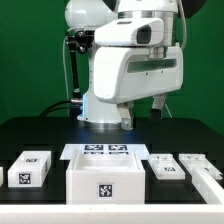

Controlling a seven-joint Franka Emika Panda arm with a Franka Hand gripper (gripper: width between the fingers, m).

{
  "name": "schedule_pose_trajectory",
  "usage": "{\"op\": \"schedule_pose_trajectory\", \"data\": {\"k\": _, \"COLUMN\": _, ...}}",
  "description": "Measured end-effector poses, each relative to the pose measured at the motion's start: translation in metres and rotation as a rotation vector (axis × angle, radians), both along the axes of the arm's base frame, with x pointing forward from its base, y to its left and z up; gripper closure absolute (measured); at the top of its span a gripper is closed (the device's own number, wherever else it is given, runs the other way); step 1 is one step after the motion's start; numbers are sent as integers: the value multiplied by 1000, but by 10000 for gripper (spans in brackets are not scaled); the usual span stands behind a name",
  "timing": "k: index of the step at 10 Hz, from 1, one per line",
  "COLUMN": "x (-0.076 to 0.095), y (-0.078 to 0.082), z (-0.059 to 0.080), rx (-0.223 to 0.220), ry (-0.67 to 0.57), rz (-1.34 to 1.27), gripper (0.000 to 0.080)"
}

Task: Assemble cabinet

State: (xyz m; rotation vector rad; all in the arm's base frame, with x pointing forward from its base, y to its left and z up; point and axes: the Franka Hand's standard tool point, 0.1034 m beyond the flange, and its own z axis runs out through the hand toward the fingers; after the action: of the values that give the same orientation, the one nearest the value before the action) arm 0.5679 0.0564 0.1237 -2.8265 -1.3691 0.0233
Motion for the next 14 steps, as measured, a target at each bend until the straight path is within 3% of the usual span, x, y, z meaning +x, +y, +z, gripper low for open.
{"op": "schedule_pose_trajectory", "data": {"k": 4, "x": -2, "y": -1, "z": -2, "rx": 3, "ry": -11, "rz": 19, "gripper": 150}}
{"op": "schedule_pose_trajectory", "data": {"k": 8, "x": -54, "y": -18, "z": -13, "rx": 1, "ry": -42, "rz": 207, "gripper": 150}}
{"op": "schedule_pose_trajectory", "data": {"k": 14, "x": -58, "y": -23, "z": -19, "rx": 1, "ry": -78, "rz": 303, "gripper": 150}}
